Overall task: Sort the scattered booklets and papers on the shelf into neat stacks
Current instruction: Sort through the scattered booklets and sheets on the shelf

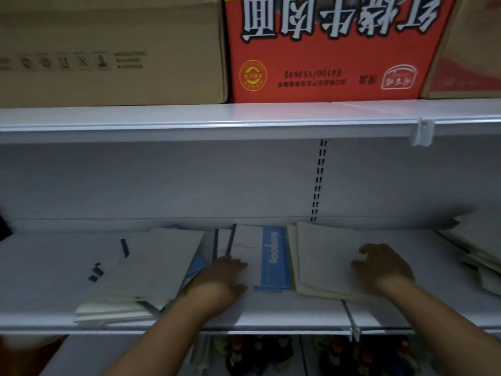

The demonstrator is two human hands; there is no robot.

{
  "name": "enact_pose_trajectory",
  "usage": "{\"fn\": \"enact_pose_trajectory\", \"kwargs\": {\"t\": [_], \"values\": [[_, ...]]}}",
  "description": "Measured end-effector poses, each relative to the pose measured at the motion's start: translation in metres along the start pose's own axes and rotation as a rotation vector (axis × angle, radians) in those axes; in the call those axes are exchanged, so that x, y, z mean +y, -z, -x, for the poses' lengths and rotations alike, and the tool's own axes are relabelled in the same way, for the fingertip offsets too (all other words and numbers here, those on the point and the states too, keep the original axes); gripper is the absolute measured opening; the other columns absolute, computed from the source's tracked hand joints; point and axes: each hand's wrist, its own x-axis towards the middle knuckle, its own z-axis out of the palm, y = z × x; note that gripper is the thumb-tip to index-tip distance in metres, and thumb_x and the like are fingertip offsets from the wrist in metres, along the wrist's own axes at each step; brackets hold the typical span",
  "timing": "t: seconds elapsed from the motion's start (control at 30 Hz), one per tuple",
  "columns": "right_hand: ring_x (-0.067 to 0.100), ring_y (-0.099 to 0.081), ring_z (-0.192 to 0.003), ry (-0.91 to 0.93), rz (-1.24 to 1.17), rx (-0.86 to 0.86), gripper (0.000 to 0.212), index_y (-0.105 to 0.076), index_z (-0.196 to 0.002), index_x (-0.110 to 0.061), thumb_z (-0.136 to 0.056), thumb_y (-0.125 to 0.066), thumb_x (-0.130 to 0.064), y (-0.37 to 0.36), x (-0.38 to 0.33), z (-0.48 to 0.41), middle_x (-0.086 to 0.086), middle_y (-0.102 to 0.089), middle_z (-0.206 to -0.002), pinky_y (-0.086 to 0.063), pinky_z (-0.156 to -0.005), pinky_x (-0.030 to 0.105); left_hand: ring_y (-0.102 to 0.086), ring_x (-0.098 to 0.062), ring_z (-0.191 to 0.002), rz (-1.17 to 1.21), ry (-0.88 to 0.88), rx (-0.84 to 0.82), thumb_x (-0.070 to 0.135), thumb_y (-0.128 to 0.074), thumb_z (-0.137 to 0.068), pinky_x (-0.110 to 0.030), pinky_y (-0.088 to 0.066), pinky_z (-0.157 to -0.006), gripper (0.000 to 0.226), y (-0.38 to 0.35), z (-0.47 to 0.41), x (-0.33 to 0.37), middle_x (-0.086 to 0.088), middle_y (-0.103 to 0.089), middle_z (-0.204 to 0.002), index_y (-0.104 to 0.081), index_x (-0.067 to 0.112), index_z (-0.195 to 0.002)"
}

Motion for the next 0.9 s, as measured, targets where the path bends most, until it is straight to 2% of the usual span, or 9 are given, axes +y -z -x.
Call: {"fn": "enact_pose_trajectory", "kwargs": {"t": [0.13,0.27,0.37,0.43,0.53,0.63,0.77,0.83,0.9], "values": [[0.021,-0.058,-0.109,0.233,-0.185,-0.02,0.027,-0.064,-0.112,-0.019,-0.089,-0.055,-0.028,-0.018,-0.073,0.016,0.004,-0.064,-0.119,-0.04,-0.082,0.02,-0.046,-0.018,-0.126,0.185,0.153,0.233,0.023,-0.055,-0.09,-0.018,-0.033,-0.1,0.042,0.036,0.027,-0.06,-0.003,-0.048,-0.14,-0.051,0.016,-0.131],[0.019,-0.064,-0.062,0.326,-0.481,-0.38,0.018,-0.069,-0.073,-0.011,-0.086,-0.057,-0.017,-0.06,-0.162,0.055,0.007,-0.07,-0.074,-0.048,-0.053,0.016,-0.045,-0.023,-0.127,0.125,0.362,0.345,0.033,-0.052,-0.089,-0.022,-0.033,-0.101,0.046,0.045,0.065,-0.123,-0.01,-0.051,-0.137,-0.054,0.011,-0.128],[0.025,-0.063,-0.055,0.207,-0.561,-0.63,0.019,-0.066,-0.074,0.0,-0.081,-0.061,-0.017,-0.101,-0.209,0.079,0.016,-0.066,-0.065,-0.053,-0.055,0.029,-0.055,-0.028,-0.107,0.091,0.316,0.265,0.053,-0.024,-0.068,-0.028,-0.041,-0.081,0.069,0.04,0.086,-0.133,-0.015,-0.061,-0.109,-0.063,0.006,-0.099],[0.025,-0.06,-0.046,0.17,-0.574,-0.683,0.022,-0.064,-0.081,-0.001,-0.082,-0.063,-0.023,-0.118,-0.228,0.089,0.018,-0.065,-0.064,-0.052,-0.05,0.029,-0.06,-0.027,-0.094,0.104,0.308,0.308,0.044,-0.029,-0.071,-0.028,-0.042,-0.072,0.052,0.036,0.095,-0.129,-0.011,-0.065,-0.098,-0.064,0.009,-0.087],[0.024,-0.053,-0.035,0.113,-0.66,-0.693,0.021,-0.059,-0.095,0.004,-0.087,-0.059,-0.015,-0.129,-0.24,0.092,0.02,-0.061,-0.058,-0.049,-0.043,0.029,-0.064,-0.019,-0.096,0.203,0.299,0.349,0.037,-0.043,-0.079,-0.026,-0.049,-0.081,0.038,0.036,0.104,-0.127,-0.001,-0.072,-0.103,-0.07,0.018,-0.097],[0.018,-0.055,-0.038,0.159,-0.684,-0.693,0.009,-0.057,-0.086,-0.004,-0.09,-0.05,-0.008,-0.115,-0.24,0.087,0.016,-0.064,-0.059,-0.042,-0.037,0.021,-0.062,-0.013,-0.104,0.267,0.309,0.356,0.028,-0.052,-0.086,-0.021,-0.047,-0.087,0.03,0.042,0.107,-0.132,0.004,-0.069,-0.113,-0.067,0.022,-0.111],[0.018,-0.055,-0.039,0.283,-0.752,-0.484,0.017,-0.055,-0.084,-0.015,-0.092,-0.043,-0.007,-0.076,-0.216,0.068,0.015,-0.064,-0.062,-0.037,-0.037,0.016,-0.057,-0.018,-0.113,0.246,0.318,0.407,0.019,-0.057,-0.082,-0.021,-0.043,-0.089,0.039,0.045,0.09,-0.136,-0.002,-0.061,-0.127,-0.06,0.021,-0.121],[0.017,-0.054,-0.033,0.254,-0.799,-0.405,0.015,-0.055,-0.088,-0.013,-0.094,-0.043,-0.007,-0.065,-0.192,0.061,0.014,-0.063,-0.055,-0.037,-0.035,0.015,-0.042,-0.016,-0.131,0.213,0.265,0.362,0.023,-0.061,-0.083,-0.018,-0.032,-0.101,0.051,0.043,0.072,-0.131,-0.002,-0.041,-0.147,-0.049,0.019,-0.133],[0.019,-0.053,-0.033,0.199,-0.86,-0.373,0.013,-0.054,-0.098,-0.009,-0.096,-0.042,-0.007,-0.059,-0.17,0.06,0.017,-0.06,-0.057,-0.039,-0.037,0.017,-0.014,-0.017,-0.145,0.152,0.239,0.19,0.037,-0.063,-0.083,-0.025,-0.016,-0.114,0.073,0.041,0.051,-0.123,0.0,-0.01,-0.158,-0.028,0.021,-0.145]]}}
